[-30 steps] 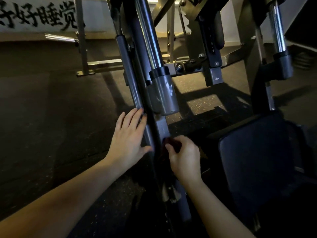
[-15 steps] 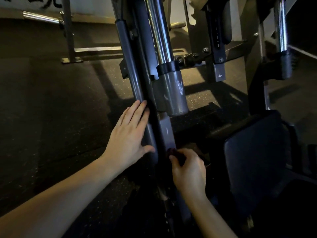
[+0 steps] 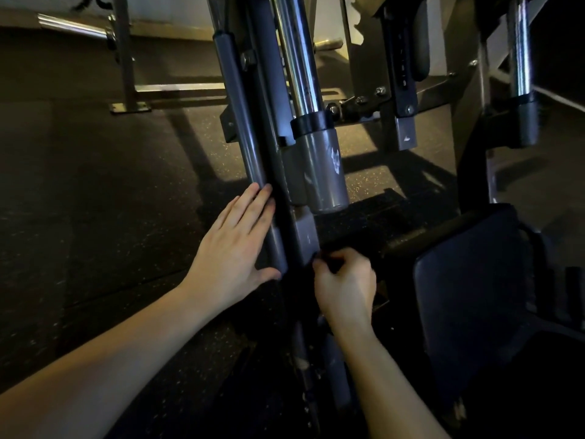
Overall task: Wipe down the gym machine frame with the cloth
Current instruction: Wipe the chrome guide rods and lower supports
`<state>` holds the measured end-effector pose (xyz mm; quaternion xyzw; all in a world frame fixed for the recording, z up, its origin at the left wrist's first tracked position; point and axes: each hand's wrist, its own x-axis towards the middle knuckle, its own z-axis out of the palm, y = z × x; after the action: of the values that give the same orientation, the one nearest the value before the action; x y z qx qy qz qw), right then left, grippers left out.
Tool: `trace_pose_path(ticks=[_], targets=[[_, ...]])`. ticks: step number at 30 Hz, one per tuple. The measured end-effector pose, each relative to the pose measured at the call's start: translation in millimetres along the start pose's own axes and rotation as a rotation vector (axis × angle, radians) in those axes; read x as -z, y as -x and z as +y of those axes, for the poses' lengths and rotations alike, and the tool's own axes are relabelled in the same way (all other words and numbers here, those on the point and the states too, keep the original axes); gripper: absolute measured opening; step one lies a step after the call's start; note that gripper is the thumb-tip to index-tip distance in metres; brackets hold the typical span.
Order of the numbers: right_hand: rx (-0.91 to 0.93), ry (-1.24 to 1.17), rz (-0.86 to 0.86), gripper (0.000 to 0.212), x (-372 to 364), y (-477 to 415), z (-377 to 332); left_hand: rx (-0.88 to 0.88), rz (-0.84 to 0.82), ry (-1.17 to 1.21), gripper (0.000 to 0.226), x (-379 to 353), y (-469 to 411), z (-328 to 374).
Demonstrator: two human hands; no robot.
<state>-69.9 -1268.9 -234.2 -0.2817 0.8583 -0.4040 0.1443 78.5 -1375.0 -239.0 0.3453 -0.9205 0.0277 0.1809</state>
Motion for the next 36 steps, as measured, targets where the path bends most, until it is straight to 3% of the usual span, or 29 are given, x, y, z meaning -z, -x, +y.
trace_pose_path(ticks=[4, 7, 11, 13, 18, 22, 25, 29, 31, 33, 36], targets=[[0.074, -0.197, 0.037, 0.016, -12, -23, -39, -0.011, -0.002, 0.021, 0.119, 1, 1, -3], [0.148, -0.016, 0.041, 0.018, -7, -6, -7, -0.023, -0.015, -0.001, 0.12, 1, 1, -4], [0.028, 0.259, -0.039, 0.016, 3, 24, 37, -0.009, 0.0, 0.0, 0.124, -1, 0, -3], [0.029, 0.249, -0.039, 0.016, 3, 15, 22, -0.002, 0.005, 0.004, 0.123, -1, 1, -2], [0.1, -0.055, 0.065, 0.014, -7, -11, -35, -0.01, 0.013, -0.001, 0.12, 0, 2, -2], [0.217, 0.187, 0.097, 0.015, -6, 22, 5, -0.003, 0.008, -0.021, 0.121, 1, 2, -1], [0.207, 0.526, -0.073, 0.02, -13, 53, 36, 0.002, 0.01, -0.001, 0.118, 2, 3, 1], [0.211, 0.422, -0.179, 0.016, -36, 118, 49, 0.025, 0.014, 0.027, 0.112, 1, 12, 4], [0.099, 0.294, -0.168, 0.007, -43, 136, 63, 0.028, 0.023, 0.034, 0.111, -3, 16, 4], [-0.258, 0.019, -0.121, 0.008, -45, 140, 80, 0.03, 0.011, 0.046, 0.117, -7, 19, 6], [-0.832, -0.576, 0.08, 0.014, -45, 137, 93, 0.05, -0.018, 0.076, 0.131, -14, 23, 12]])
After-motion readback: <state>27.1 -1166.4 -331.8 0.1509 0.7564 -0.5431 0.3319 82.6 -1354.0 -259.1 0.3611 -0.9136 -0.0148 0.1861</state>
